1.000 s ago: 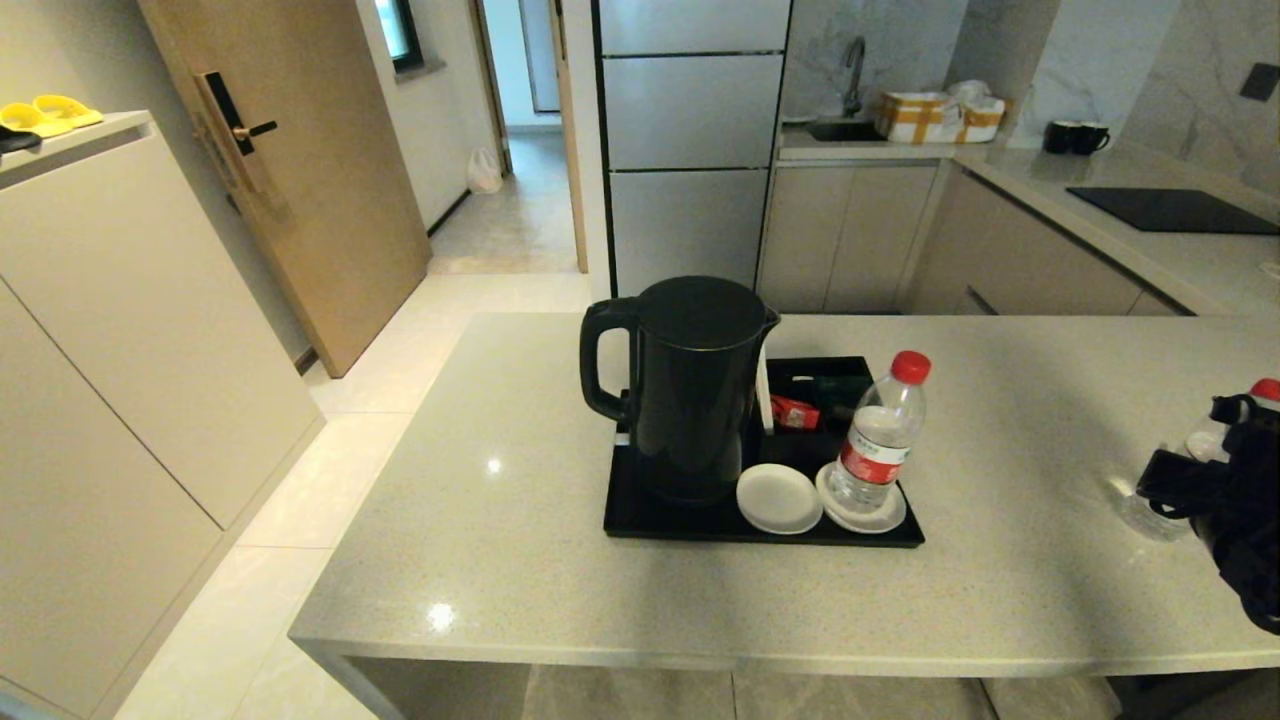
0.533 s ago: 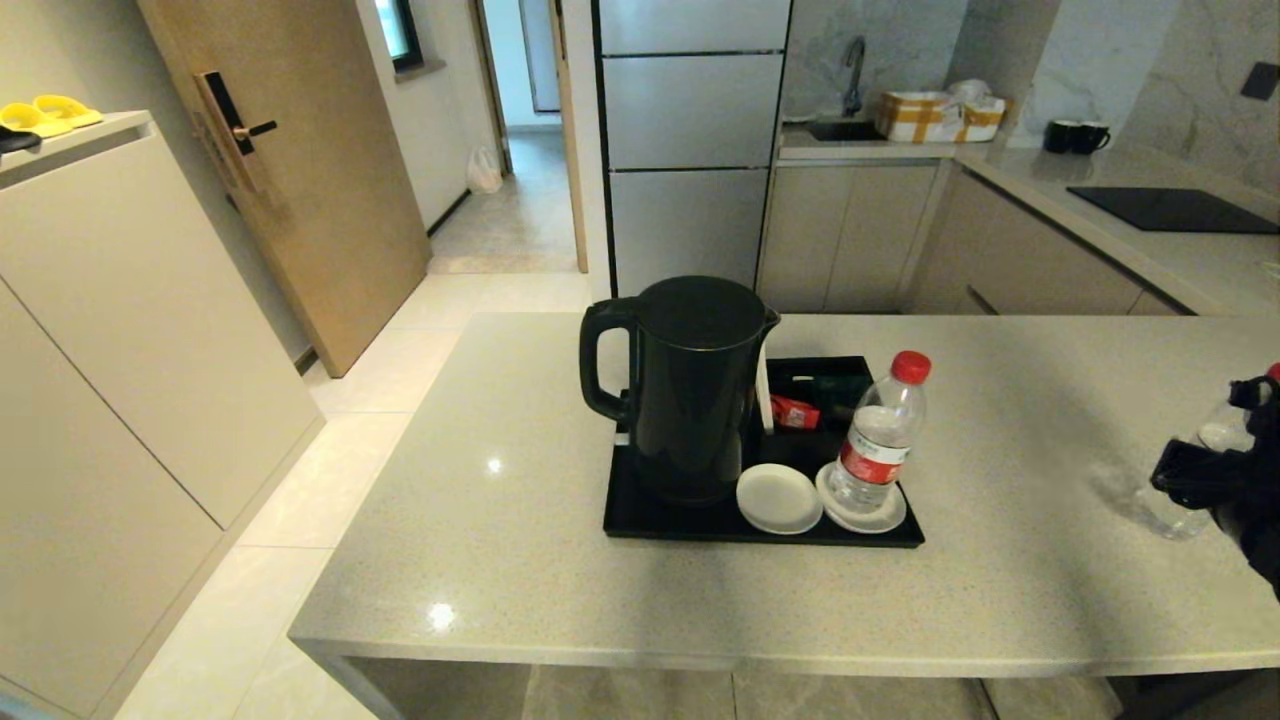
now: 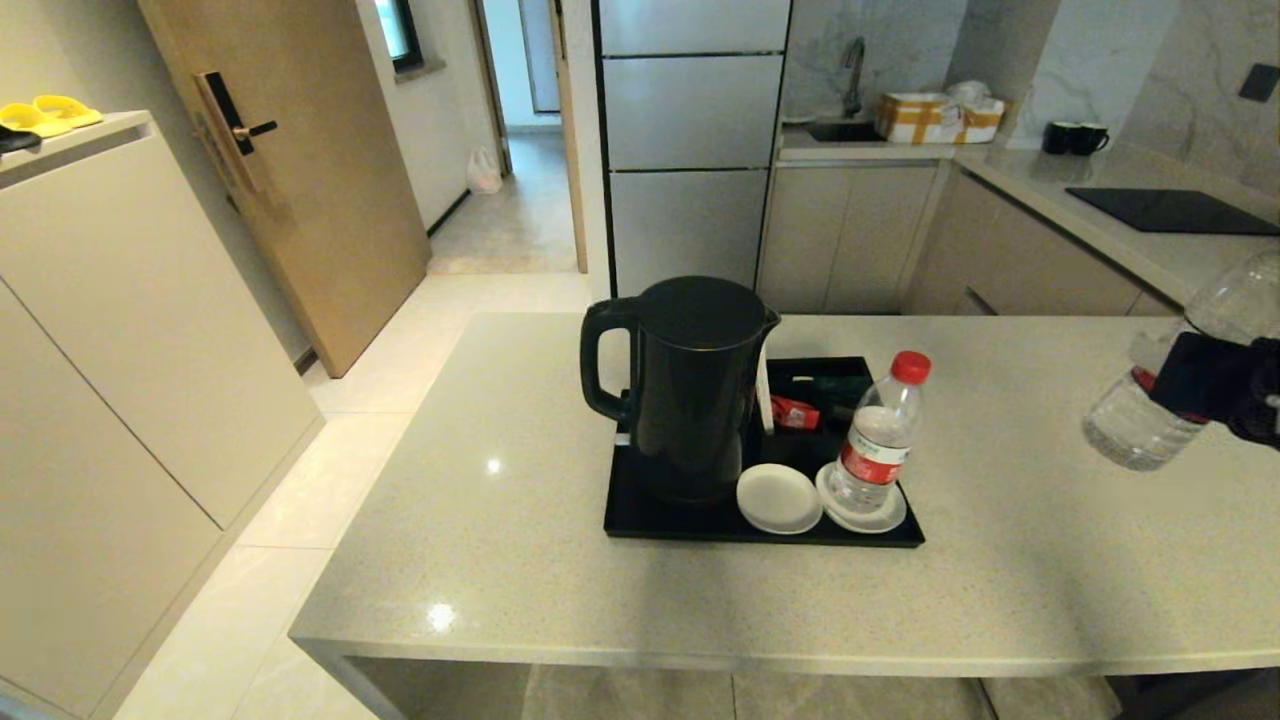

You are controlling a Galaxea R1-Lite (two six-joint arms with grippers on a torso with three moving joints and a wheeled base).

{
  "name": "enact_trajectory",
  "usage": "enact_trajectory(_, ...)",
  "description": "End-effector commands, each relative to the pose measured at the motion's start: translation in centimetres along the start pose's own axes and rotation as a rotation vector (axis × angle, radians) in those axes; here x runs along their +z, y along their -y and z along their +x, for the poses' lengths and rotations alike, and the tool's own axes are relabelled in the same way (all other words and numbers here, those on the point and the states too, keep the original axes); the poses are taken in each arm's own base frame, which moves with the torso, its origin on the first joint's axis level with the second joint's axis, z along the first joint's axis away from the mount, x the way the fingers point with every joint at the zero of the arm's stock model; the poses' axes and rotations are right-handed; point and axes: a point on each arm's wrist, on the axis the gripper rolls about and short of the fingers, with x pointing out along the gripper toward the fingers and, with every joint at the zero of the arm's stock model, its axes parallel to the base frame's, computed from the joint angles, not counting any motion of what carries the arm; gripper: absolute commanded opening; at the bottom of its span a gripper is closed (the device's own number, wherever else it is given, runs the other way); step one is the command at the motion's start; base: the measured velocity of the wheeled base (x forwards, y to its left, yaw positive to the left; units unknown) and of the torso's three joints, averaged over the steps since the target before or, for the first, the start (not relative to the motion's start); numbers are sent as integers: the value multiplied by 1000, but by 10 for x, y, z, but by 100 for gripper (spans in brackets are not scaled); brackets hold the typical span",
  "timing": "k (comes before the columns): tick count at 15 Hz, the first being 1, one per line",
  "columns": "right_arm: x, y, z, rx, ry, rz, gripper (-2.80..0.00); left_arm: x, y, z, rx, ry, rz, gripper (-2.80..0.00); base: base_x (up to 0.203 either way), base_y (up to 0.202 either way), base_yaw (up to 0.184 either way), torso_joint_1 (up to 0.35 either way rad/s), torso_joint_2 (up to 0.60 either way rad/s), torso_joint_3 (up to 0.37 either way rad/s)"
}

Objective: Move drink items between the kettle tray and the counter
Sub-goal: Return the bottled water to its original position

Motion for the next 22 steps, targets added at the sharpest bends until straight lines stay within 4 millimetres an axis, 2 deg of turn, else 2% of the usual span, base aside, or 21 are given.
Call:
enact_trajectory(1,13,-23,-66,136,-27,-20,-280,0,0,0,0,-1,0,-280,0,0,0,0,0,0)
enact_trajectory(3,16,-36,-91,160,-34,-38,-280,0,0,0,0,-2,0,-280,0,0,0,0,0,0)
enact_trajectory(5,22,-38,-103,141,-31,-45,-280,0,0,0,0,-1,0,-280,0,0,0,0,0,0)
enact_trajectory(8,20,-44,-104,167,-56,-71,-280,0,0,0,0,-1,0,-280,0,0,0,0,0,0)
enact_trajectory(13,11,-73,-100,280,-109,-127,-280,0,0,0,0,-1,0,-280,0,0,0,0,0,0)
enact_trajectory(16,-7,-96,-84,291,-184,-173,-280,0,0,0,0,0,0,-280,0,0,0,0,0,0)
enact_trajectory(19,-33,-133,-50,288,-200,-192,-280,0,0,0,0,-1,0,-280,0,0,0,0,0,0)
enact_trajectory(22,-69,-174,-13,267,-171,-208,-280,0,0,0,0,-1,0,-280,0,0,0,0,0,0)
